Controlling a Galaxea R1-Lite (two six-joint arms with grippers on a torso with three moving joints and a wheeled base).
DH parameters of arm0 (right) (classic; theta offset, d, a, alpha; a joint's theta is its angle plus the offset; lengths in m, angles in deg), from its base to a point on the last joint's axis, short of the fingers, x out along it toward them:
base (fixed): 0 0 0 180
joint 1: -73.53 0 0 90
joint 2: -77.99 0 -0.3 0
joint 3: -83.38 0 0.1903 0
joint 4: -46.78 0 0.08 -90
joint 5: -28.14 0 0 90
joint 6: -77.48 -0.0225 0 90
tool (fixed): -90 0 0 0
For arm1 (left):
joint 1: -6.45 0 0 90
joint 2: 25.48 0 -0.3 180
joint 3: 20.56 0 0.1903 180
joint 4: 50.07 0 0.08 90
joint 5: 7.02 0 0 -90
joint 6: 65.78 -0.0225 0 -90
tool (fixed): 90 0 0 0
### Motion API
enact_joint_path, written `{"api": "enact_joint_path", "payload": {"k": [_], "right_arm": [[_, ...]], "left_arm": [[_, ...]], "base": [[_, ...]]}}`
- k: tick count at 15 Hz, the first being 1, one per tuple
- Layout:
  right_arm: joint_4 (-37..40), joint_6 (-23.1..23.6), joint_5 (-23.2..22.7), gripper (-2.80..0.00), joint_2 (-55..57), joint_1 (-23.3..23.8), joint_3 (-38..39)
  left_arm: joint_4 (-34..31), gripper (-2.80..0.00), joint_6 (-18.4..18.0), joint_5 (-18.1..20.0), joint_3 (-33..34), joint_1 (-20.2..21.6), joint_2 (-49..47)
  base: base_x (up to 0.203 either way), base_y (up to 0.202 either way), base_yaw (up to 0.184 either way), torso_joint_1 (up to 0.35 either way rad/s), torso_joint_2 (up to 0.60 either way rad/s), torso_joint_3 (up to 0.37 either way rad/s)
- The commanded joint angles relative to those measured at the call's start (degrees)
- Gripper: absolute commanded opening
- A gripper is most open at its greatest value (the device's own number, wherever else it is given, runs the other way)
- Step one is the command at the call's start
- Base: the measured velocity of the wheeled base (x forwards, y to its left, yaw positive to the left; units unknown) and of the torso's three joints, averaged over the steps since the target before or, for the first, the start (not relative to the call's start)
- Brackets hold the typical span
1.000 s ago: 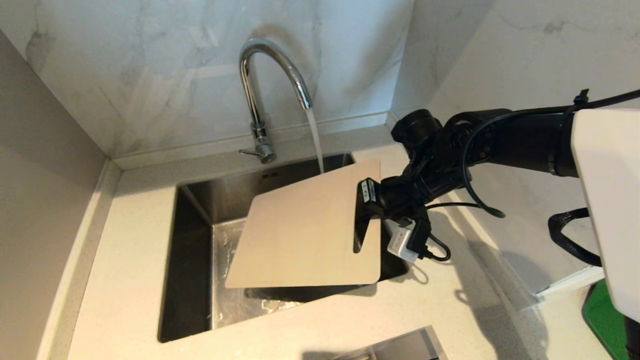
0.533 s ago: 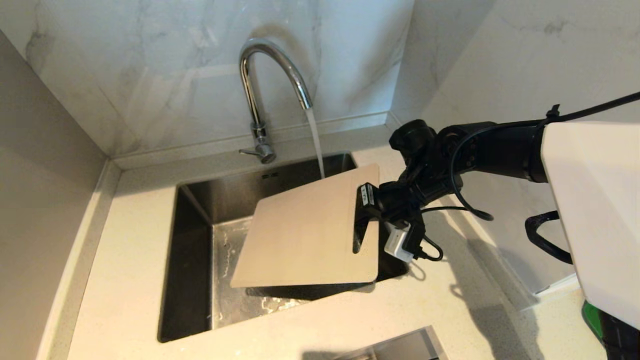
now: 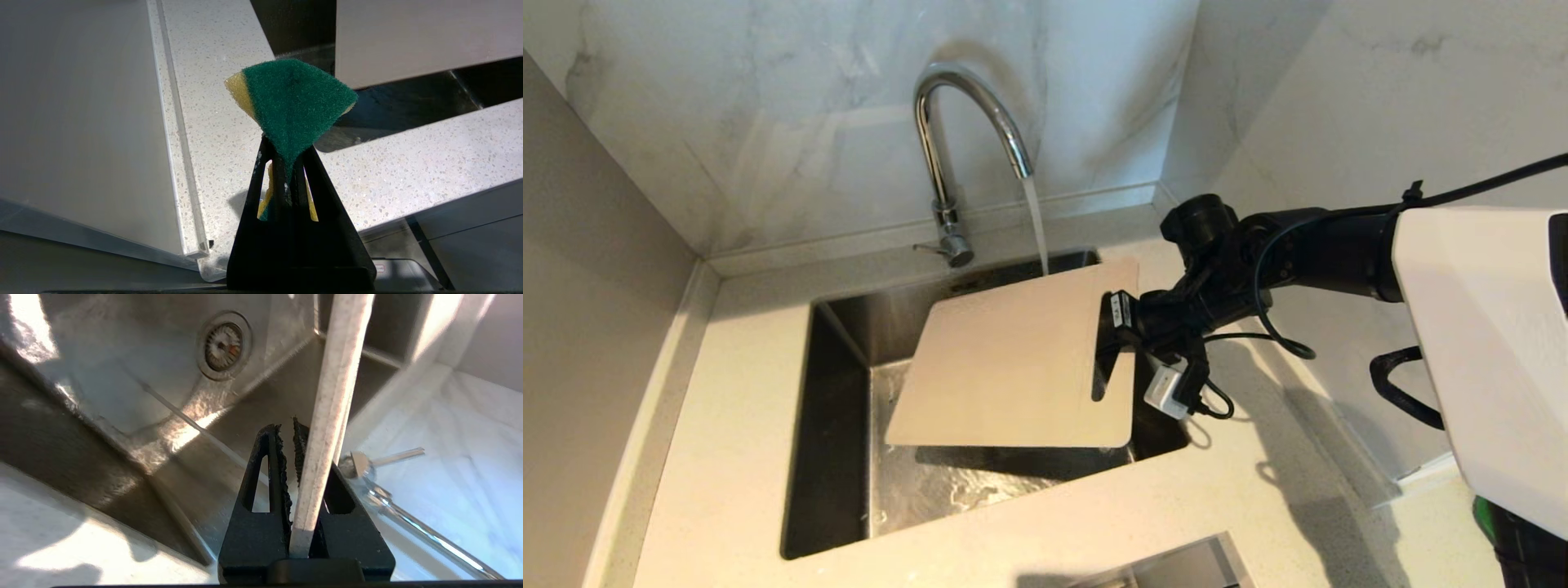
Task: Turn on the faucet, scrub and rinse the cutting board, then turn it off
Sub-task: Scrub the cutting board underwater
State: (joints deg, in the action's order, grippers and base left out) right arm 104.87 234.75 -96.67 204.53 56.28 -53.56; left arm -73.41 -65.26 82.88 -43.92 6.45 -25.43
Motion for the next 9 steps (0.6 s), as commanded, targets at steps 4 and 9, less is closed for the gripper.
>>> {"api": "enact_joint_path", "payload": {"k": [4,9], "right_arm": [[0.09,0.87,-0.44,-2.80,0.94,0.02,-0.69],[-2.71,0.87,-2.92,-2.80,2.29,0.02,-0.69]], "left_arm": [[0.06,-2.80,0.02,0.01,0.18,0.00,-0.01],[0.01,-2.80,0.02,0.00,0.18,0.00,-0.05]], "base": [[0.000,0.000,0.000,0.000,0.00,0.000],[0.000,0.000,0.000,0.000,0.00,0.000]]}}
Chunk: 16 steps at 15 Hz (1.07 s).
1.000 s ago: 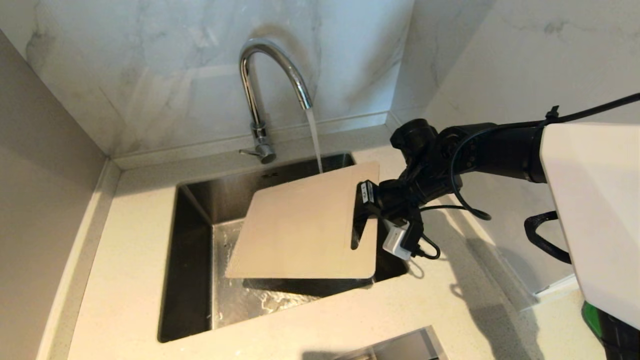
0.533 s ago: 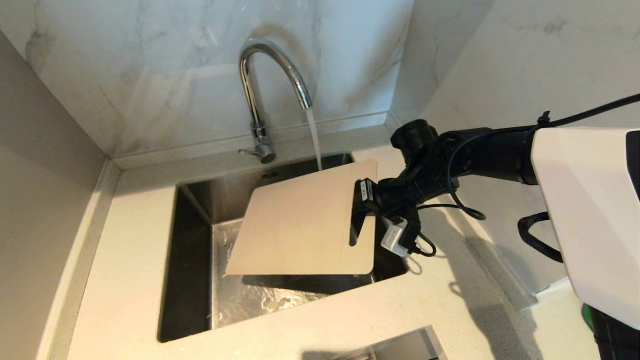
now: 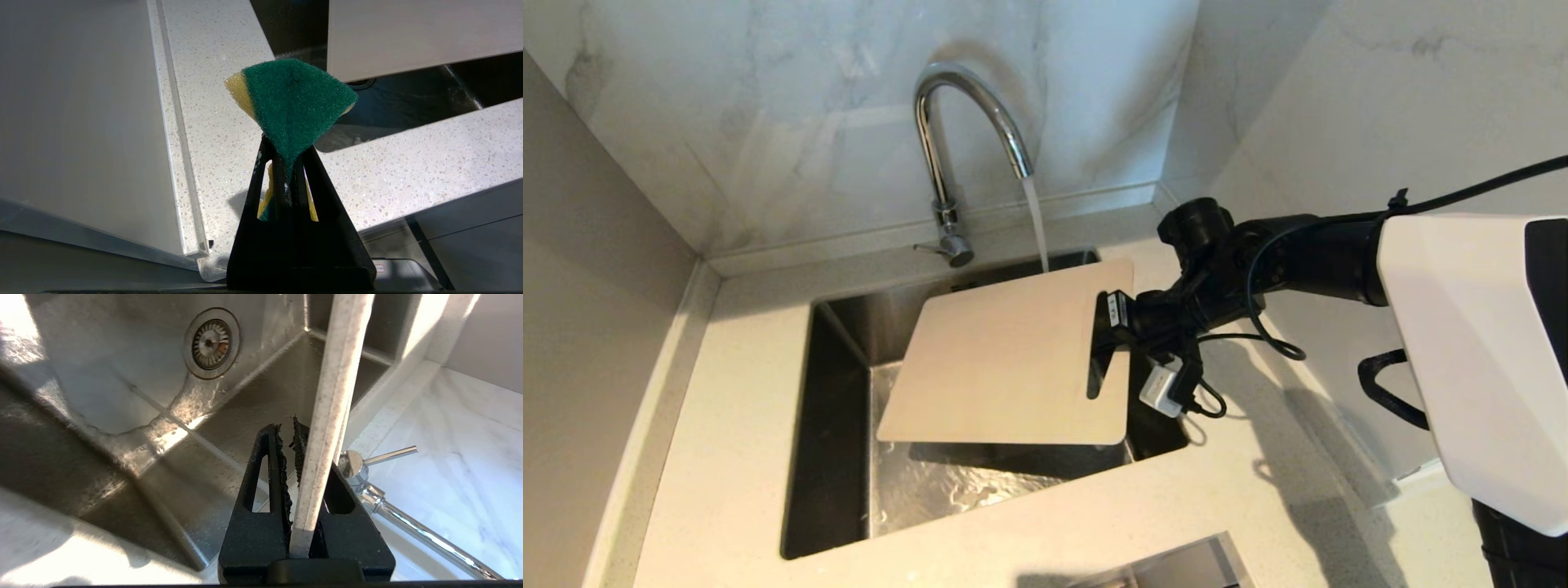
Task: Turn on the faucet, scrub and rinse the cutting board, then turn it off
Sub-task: Scrub the cutting board underwater
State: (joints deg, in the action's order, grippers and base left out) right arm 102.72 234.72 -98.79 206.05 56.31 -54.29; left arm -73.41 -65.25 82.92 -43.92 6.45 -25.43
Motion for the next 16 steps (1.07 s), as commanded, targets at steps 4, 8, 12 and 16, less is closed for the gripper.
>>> {"api": "enact_joint_path", "payload": {"k": [4,8,12,16], "right_arm": [[-2.25,0.89,-2.63,-2.80,2.01,-0.88,0.04],[-3.03,0.89,-3.22,-2.80,2.70,-0.88,0.04],[-6.24,0.89,-4.91,-2.80,3.89,-1.67,0.04],[-8.91,0.89,-5.01,-2.80,5.98,-1.32,-0.05]], "left_arm": [[0.06,-2.80,0.00,-0.03,0.18,0.00,0.04],[0.03,-2.80,0.00,-0.08,0.18,0.00,0.01],[-0.01,-2.80,0.07,-0.05,0.18,0.00,-0.03],[0.06,-2.80,0.00,-0.10,0.18,0.00,0.04]], "base": [[0.000,0.000,0.000,0.000,0.00,0.000],[0.000,0.000,0.000,0.000,0.00,0.000],[0.000,0.000,0.000,0.000,0.00,0.000],[0.000,0.000,0.000,0.000,0.00,0.000]]}}
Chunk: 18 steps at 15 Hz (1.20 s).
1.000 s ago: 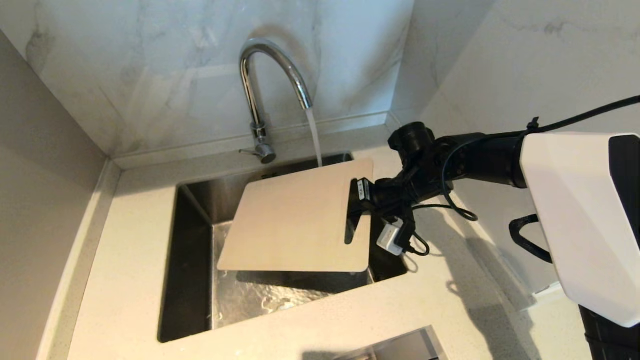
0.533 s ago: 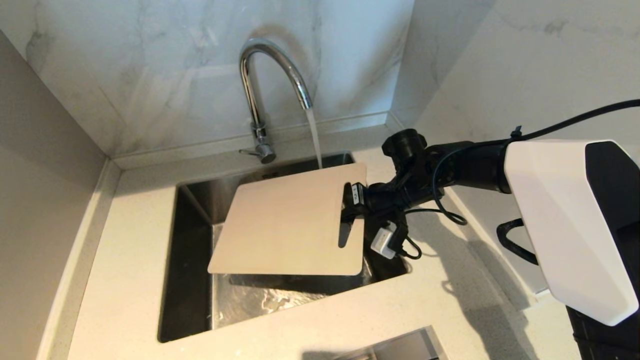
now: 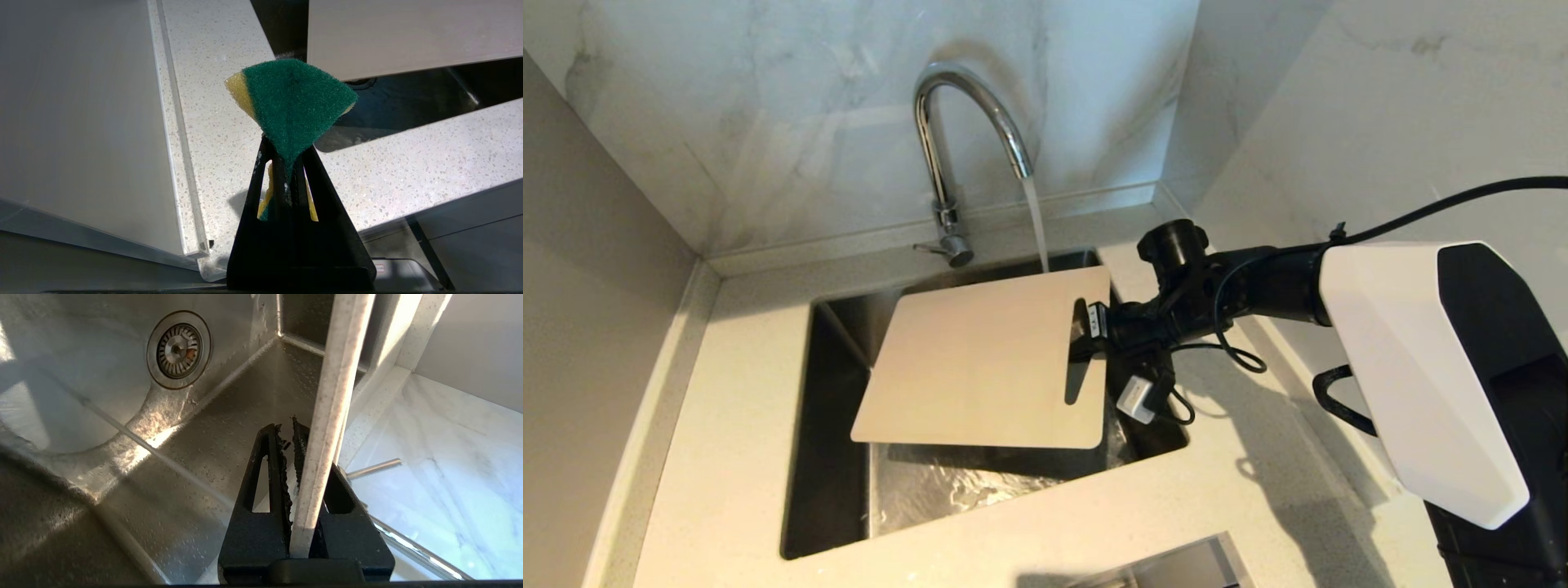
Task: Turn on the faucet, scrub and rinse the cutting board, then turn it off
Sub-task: Scrub the cutting board underwater
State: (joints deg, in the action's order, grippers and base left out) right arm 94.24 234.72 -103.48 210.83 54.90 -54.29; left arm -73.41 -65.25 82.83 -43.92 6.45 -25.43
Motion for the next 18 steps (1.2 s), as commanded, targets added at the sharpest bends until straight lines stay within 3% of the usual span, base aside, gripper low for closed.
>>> {"api": "enact_joint_path", "payload": {"k": [1,8,15,18], "right_arm": [[-0.73,0.89,-0.47,-2.80,1.65,0.03,-0.05],[3.93,0.89,-3.66,-2.80,0.85,-0.08,-0.22],[6.21,0.89,-3.61,-2.80,-1.79,-0.01,-0.22],[11.59,0.89,-2.85,-2.80,-2.47,0.10,-0.22]], "left_arm": [[-0.02,-2.80,0.02,0.02,0.18,0.00,0.04],[0.04,-2.80,0.00,-0.03,0.18,0.00,0.04],[-0.02,-2.80,0.09,-0.03,0.18,0.00,0.04],[0.05,-2.80,0.09,-0.03,0.18,0.00,-0.05]], "base": [[0.000,0.000,0.000,0.000,0.00,0.000],[0.000,0.000,0.000,0.000,0.00,0.000],[0.000,0.000,0.000,0.000,0.00,0.000],[0.000,0.000,0.000,0.000,0.00,0.000]]}}
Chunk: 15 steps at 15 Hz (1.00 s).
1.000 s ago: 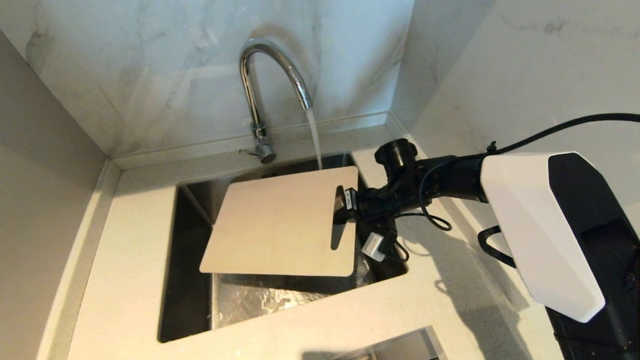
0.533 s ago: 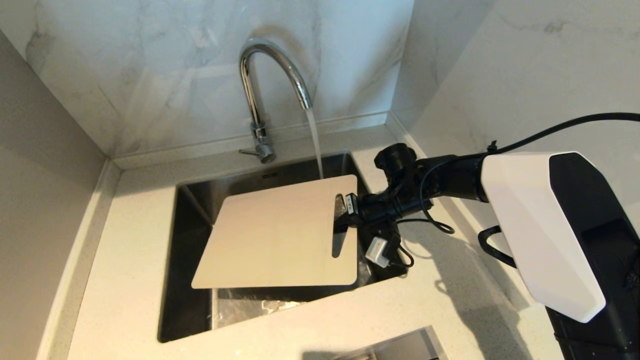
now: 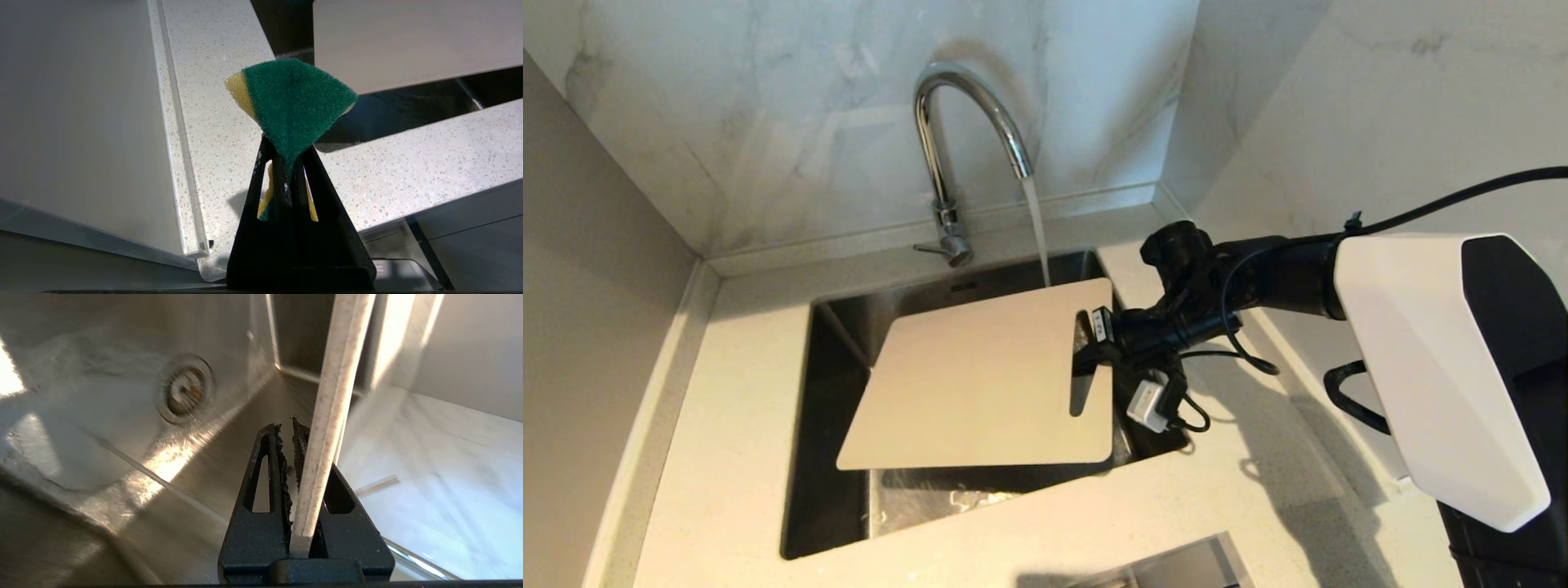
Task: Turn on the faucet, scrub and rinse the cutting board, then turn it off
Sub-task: Scrub the cutting board underwater
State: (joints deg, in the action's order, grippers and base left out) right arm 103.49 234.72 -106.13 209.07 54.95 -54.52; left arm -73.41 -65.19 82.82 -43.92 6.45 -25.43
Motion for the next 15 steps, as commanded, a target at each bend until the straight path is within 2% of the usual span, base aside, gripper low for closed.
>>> {"api": "enact_joint_path", "payload": {"k": [1,4,7,11,15], "right_arm": [[5.69,0.89,0.36,-2.80,-0.79,0.10,0.01],[9.53,0.89,2.81,-2.80,-2.79,1.44,0.01],[18.47,0.89,3.27,-2.80,-2.58,2.44,-0.05],[18.58,0.89,3.38,-2.80,-4.21,5.26,-0.45],[12.09,0.89,3.92,-2.80,-5.66,5.31,-0.87]], "left_arm": [[0.06,-2.80,0.03,-0.02,0.18,0.00,0.04],[0.06,-2.80,0.03,-0.02,0.18,0.00,0.01],[-0.01,-2.80,0.03,-0.02,0.18,0.00,0.04],[0.06,-2.80,0.03,-0.02,0.18,0.00,0.04],[0.05,-2.80,0.03,-0.02,0.18,0.00,0.04]], "base": [[0.000,0.000,0.000,0.000,0.00,0.000],[0.000,0.000,0.000,0.000,0.00,0.000],[0.000,0.000,0.000,0.000,0.00,0.000],[0.000,0.000,0.000,0.000,0.00,0.000],[0.000,0.000,0.000,0.000,0.00,0.000]]}}
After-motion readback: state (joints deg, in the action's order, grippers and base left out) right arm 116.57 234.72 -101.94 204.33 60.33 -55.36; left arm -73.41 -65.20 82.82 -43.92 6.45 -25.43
